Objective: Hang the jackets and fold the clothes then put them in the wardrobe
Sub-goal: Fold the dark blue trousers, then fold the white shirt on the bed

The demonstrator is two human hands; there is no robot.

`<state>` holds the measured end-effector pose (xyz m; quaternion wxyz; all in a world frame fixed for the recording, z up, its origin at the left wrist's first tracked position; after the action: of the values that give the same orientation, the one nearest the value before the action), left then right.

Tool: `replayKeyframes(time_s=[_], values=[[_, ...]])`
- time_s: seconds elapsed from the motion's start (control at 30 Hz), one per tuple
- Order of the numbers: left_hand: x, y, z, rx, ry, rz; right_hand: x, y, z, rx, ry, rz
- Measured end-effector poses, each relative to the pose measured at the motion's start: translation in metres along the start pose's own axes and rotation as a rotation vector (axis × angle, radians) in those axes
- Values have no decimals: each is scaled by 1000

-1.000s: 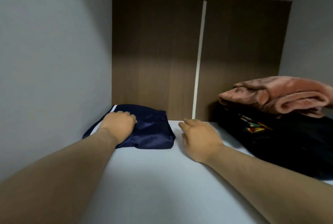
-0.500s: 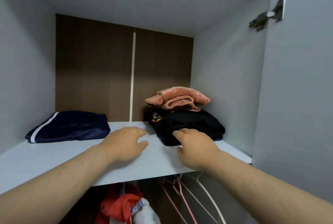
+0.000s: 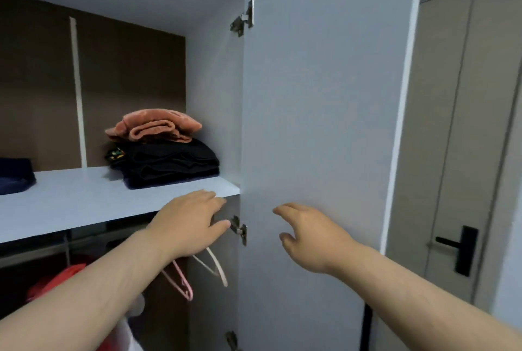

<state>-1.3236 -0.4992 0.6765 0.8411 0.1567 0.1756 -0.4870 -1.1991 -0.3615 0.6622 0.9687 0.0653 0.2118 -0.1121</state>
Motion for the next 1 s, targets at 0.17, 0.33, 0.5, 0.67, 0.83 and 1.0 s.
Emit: replayKeyframes(time_s=[0.17,0.33,0.5,0.67,0.83,1.0], values=[[3,88,-49,102,-76,-113,70,31,15,-41,34,-62],[19,150,-83,198,-126,-205,146,51,12,-44,26,-132],[44,226,-85,410,-130,-344,227,95,3,41,-20,-344],[72,323,-99,581,-197,-607,318,135,8,91,-2,-695],[90,382,-139,532,-270,-766,425,137,20,256,-113,-970],[140,443,-172,571,-359,-849,523,117,42,369,-177,-1211]])
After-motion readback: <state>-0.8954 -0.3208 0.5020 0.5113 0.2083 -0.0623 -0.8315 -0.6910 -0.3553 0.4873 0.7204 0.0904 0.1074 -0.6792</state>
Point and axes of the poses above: each hand's wrist, its own x-axis away from the middle knuckle, its own z-axis out of the back of the hand, y = z × x, the point moved 10 cm from there along -x, towards the middle knuckle, and after that the axes turned 13 degrees about x, right-handed, at the moved point
